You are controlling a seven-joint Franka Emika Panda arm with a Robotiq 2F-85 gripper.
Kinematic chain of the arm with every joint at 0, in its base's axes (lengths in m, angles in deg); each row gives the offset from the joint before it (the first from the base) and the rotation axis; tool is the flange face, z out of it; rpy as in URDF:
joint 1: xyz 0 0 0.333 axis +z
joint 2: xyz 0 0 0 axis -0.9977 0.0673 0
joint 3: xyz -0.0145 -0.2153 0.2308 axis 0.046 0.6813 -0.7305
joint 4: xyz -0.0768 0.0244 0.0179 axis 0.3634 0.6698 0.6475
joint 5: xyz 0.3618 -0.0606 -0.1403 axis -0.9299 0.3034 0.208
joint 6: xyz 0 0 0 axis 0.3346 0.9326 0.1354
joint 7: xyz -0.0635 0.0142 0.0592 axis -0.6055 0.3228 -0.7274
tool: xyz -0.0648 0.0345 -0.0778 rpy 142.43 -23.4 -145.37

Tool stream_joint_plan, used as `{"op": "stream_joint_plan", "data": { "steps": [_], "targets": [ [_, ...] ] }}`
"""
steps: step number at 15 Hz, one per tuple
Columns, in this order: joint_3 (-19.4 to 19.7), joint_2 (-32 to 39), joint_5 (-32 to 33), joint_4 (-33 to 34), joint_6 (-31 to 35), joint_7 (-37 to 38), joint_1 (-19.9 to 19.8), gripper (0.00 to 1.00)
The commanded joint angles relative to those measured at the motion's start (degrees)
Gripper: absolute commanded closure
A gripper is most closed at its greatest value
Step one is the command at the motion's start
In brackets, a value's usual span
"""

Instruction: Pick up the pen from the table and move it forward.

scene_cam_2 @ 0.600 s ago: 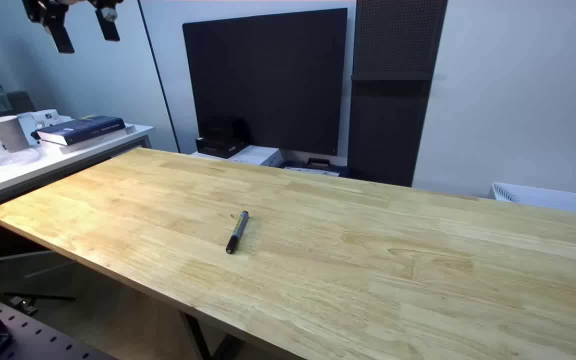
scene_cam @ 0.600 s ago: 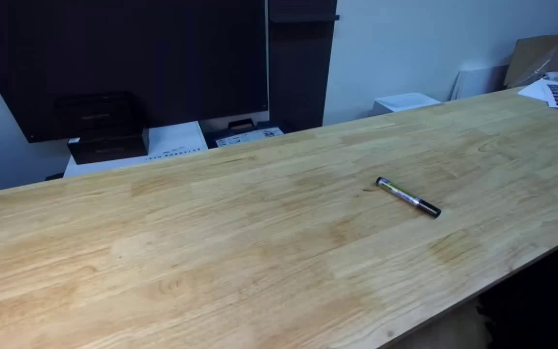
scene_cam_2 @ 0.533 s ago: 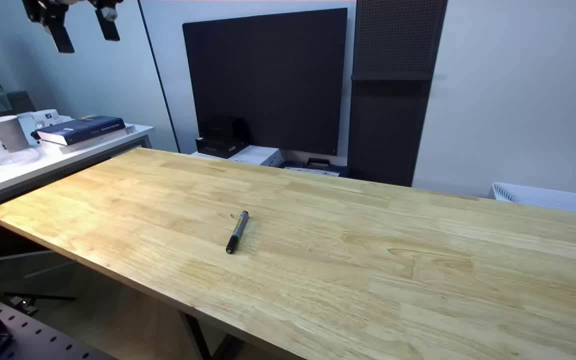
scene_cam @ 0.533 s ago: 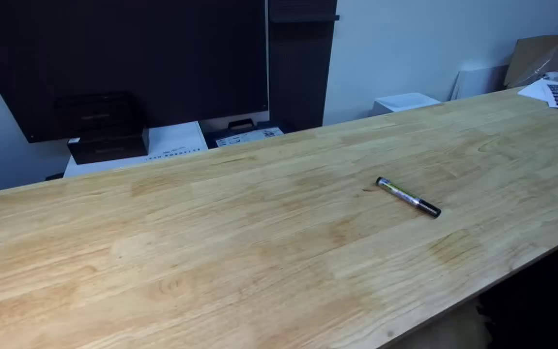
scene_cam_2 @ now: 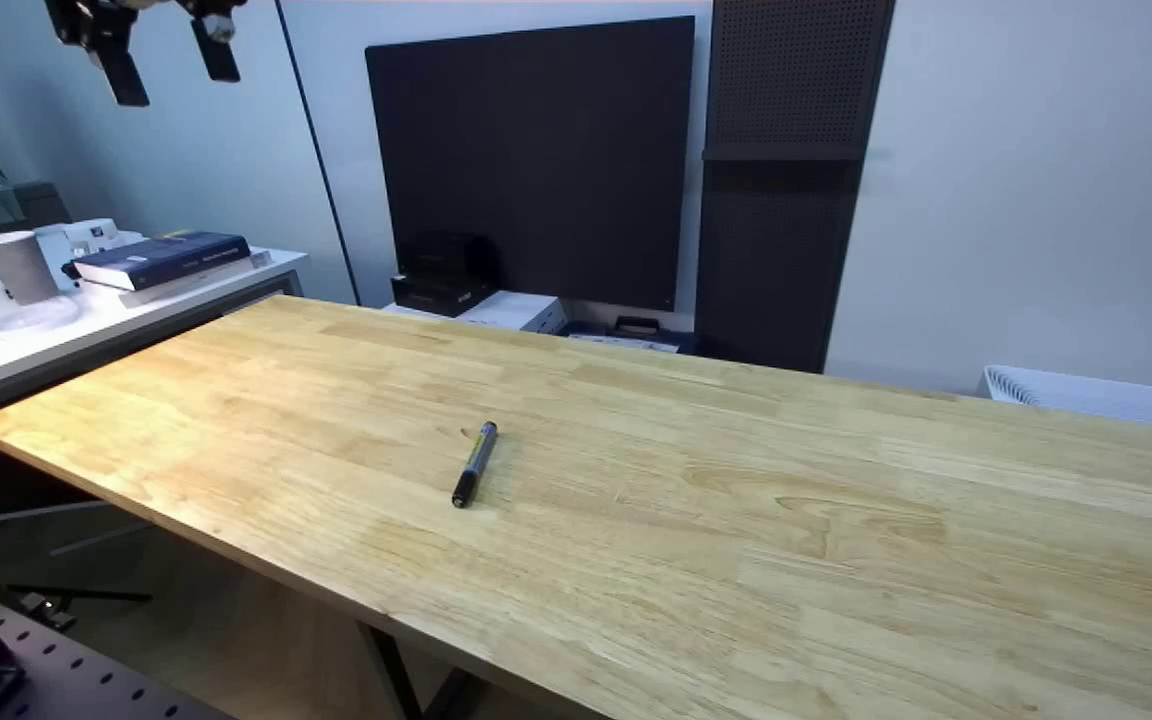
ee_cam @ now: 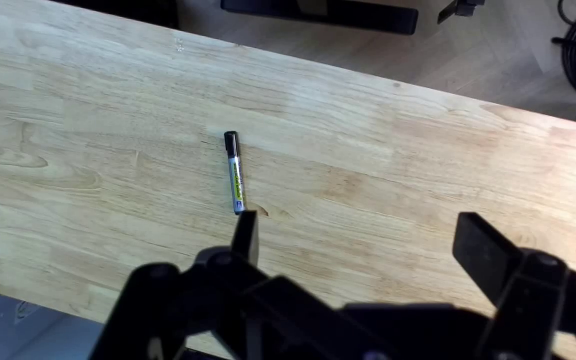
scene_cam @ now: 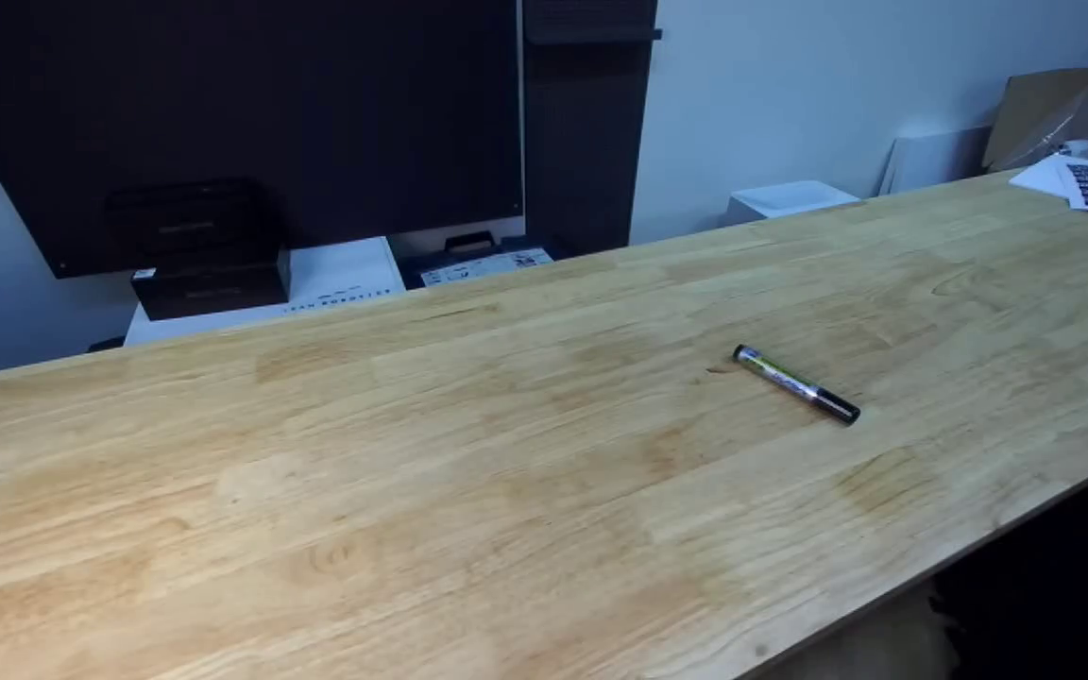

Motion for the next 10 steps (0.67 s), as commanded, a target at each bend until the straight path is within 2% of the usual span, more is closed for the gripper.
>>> {"op": "stream_joint_plan", "data": {
  "steps": [1, 5, 10],
  "targets": [
    [1.0, 0.1, 0.4, 0.1, -0.1, 0.3, 1.2, 0.0],
    [1.6, 0.6, -0.3, 0.1, 1.3, -0.1, 1.0, 0.0],
    [5.2, 4.8, 3.6, -3.0, 22.9, -0.2, -2.4, 0.0]
  ]
}}
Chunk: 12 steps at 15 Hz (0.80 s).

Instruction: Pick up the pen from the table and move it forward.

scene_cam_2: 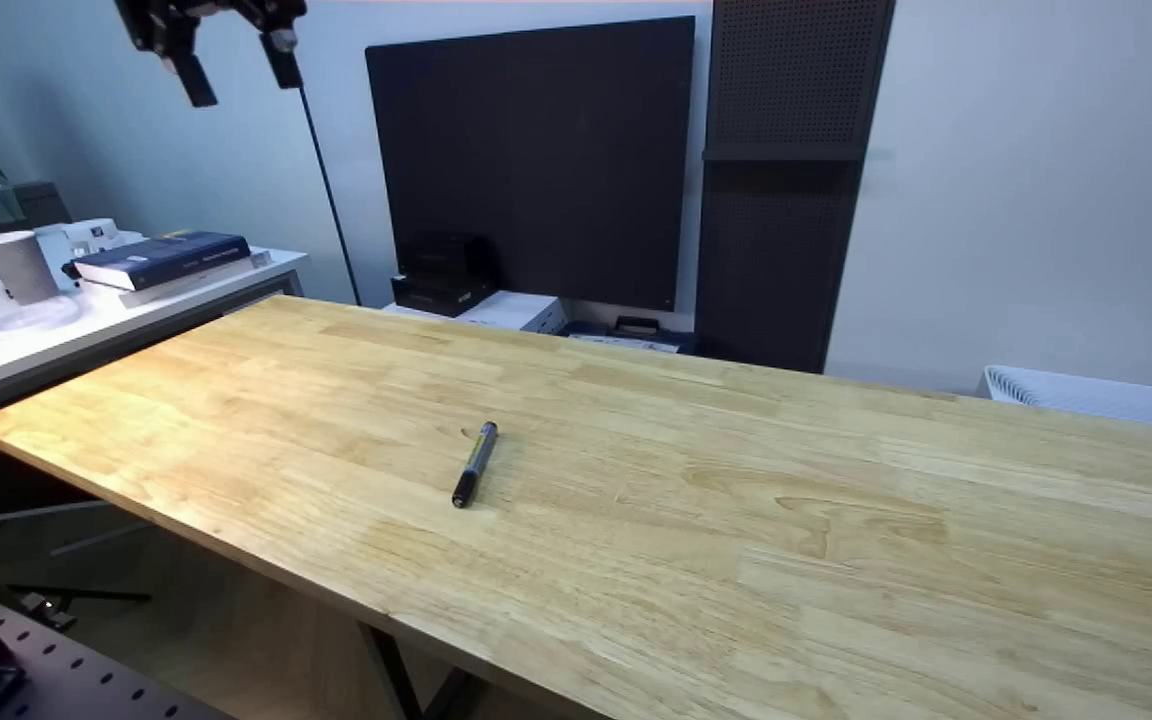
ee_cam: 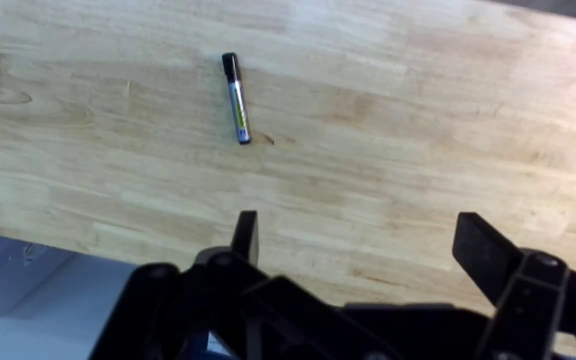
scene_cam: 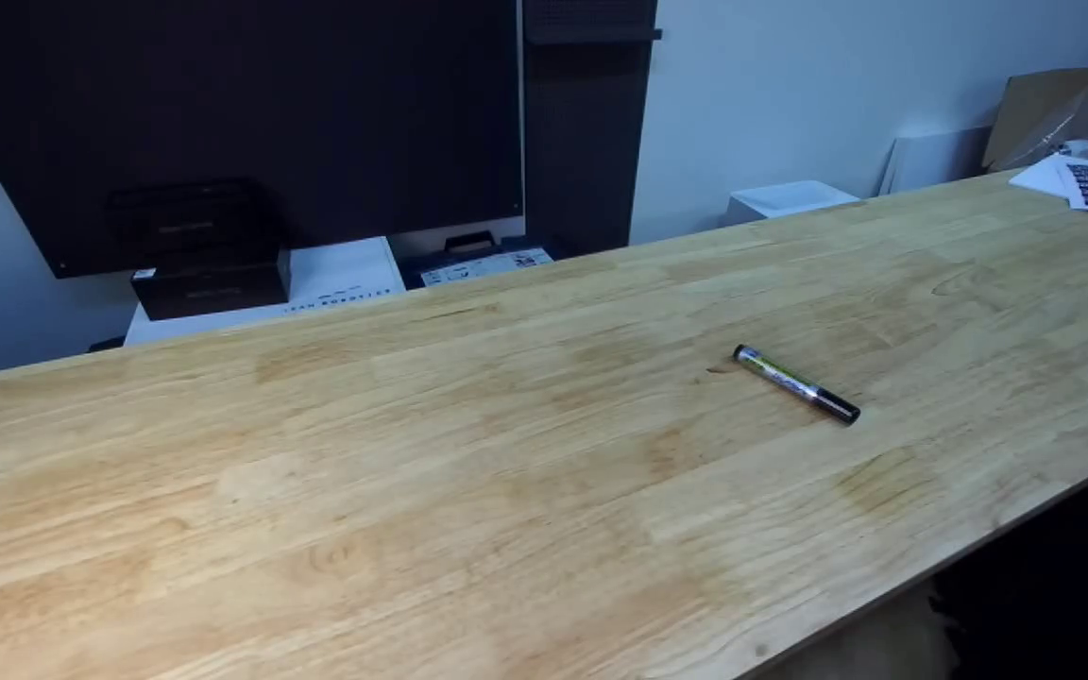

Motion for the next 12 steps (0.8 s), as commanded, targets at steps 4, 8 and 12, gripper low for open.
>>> {"op": "stream_joint_plan", "data": {
  "steps": [4, 8, 12],
  "targets": [
    [7.4, 13.1, 3.2, -0.6, 20.1, -4.5, -4.8, 0.0],
    [11.6, 24.0, 0.1, 3.2, 22.4, -12.7, -6.7, 0.0],
    [12.1, 32.7, -0.6, 8.0, 20.1, -16.5, -7.5, 0.0]
  ]
}}
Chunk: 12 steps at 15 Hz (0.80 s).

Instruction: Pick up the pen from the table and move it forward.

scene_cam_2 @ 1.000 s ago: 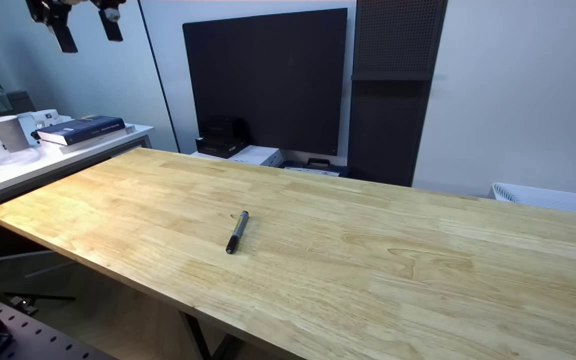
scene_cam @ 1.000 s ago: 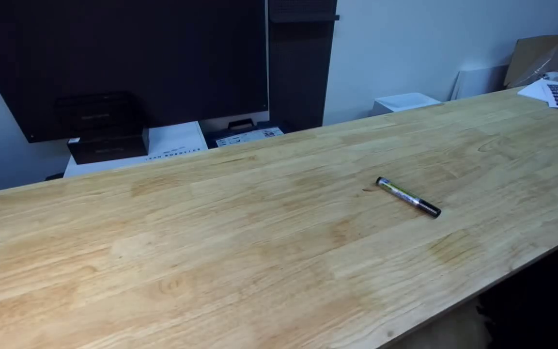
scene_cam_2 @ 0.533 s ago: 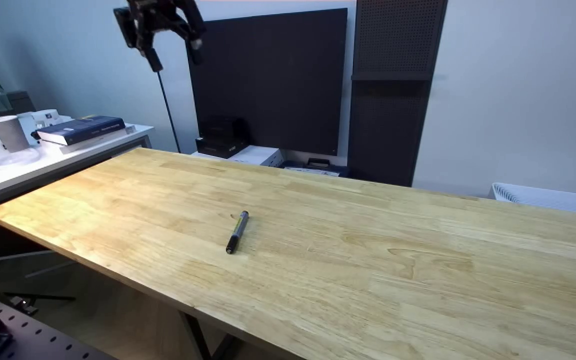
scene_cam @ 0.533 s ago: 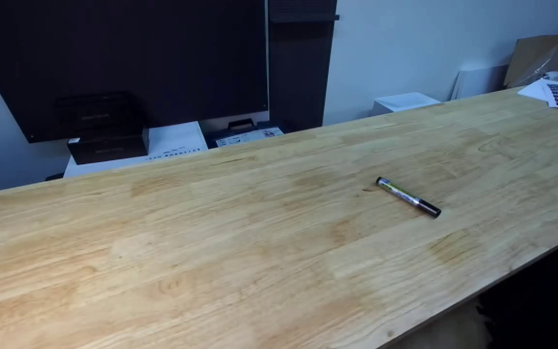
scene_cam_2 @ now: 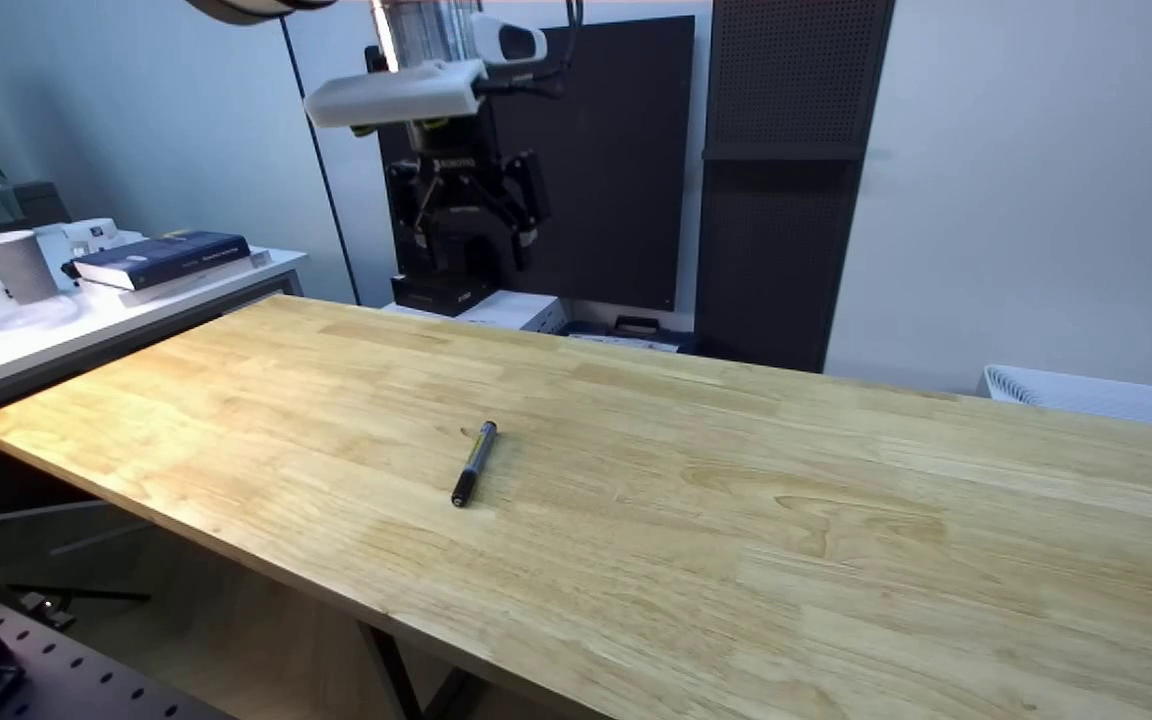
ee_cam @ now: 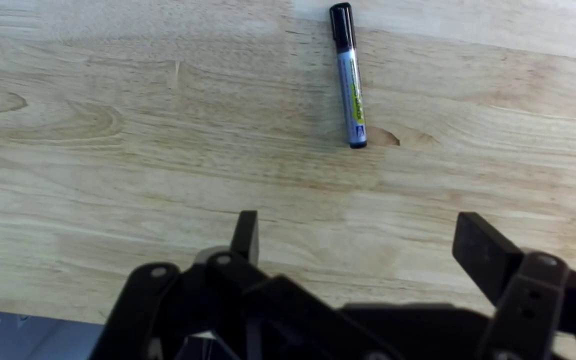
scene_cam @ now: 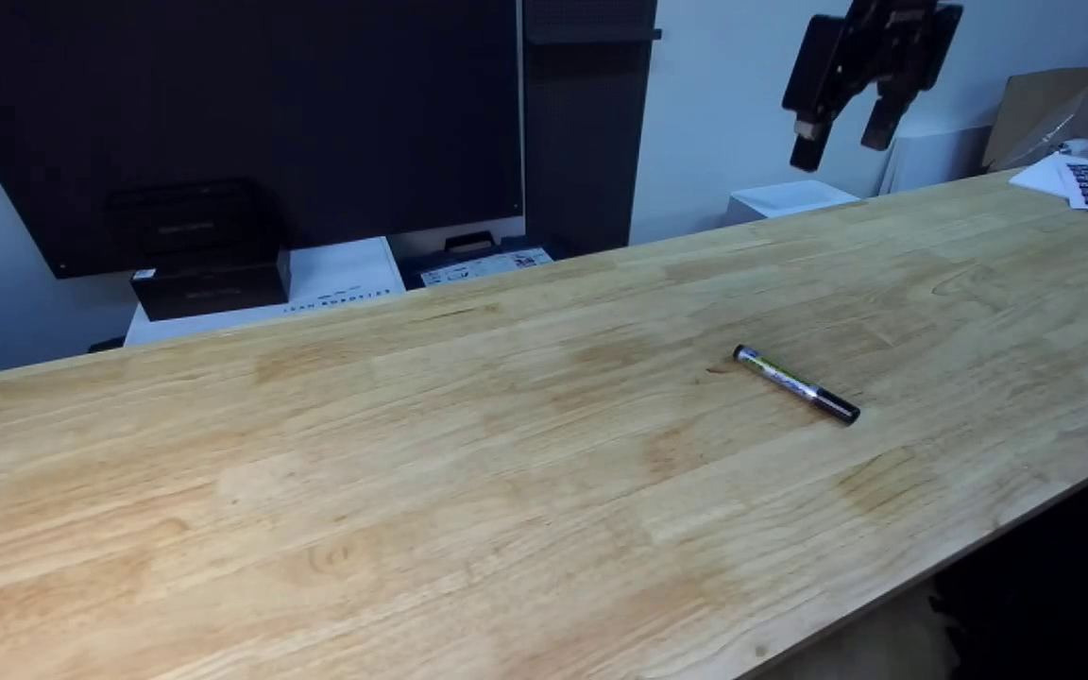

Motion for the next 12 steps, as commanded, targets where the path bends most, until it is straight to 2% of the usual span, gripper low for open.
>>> {"op": "stream_joint_plan", "data": {
  "steps": [1, 2, 3, 7, 9, 12],
  "targets": [
    [-0.3, 7.6, -1.1, 6.5, -3.4, -1.8, -0.2, 0.0],
    [-0.6, 8.3, -1.6, 7.3, -4.7, -2.6, -0.3, 0.0],
    [-0.1, 6.0, -0.3, 3.7, -1.6, -1.1, -0.1, 0.0],
    [-0.4, 8.4, -1.0, 6.1, -3.1, -1.9, -0.1, 0.0],
    [0.0, 8.4, 1.7, 6.0, -2.4, -0.4, 1.0, 0.0],
    [0.2, 9.0, 3.9, 3.7, 2.4, 1.7, 2.2, 0.0]
  ]
}}
